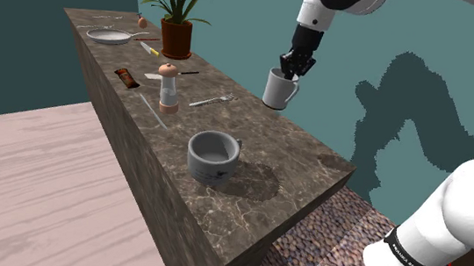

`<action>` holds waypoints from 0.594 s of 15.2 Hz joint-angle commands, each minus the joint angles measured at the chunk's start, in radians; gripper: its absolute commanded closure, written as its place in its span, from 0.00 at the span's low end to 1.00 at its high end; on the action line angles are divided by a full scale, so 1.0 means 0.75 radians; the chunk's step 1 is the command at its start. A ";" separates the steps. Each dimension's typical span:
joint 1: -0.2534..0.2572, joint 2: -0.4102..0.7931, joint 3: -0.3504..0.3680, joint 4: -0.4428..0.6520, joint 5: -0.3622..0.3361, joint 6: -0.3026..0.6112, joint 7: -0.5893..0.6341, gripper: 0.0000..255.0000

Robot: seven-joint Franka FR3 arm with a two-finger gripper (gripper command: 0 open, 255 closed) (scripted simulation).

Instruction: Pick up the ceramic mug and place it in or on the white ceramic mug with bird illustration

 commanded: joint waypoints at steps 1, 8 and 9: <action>0.026 -0.009 0.037 0.001 0.006 -0.005 0.064 1.00; 0.121 0.012 0.175 0.044 0.025 -0.011 0.291 1.00; 0.135 0.021 0.194 0.056 0.026 -0.012 0.324 1.00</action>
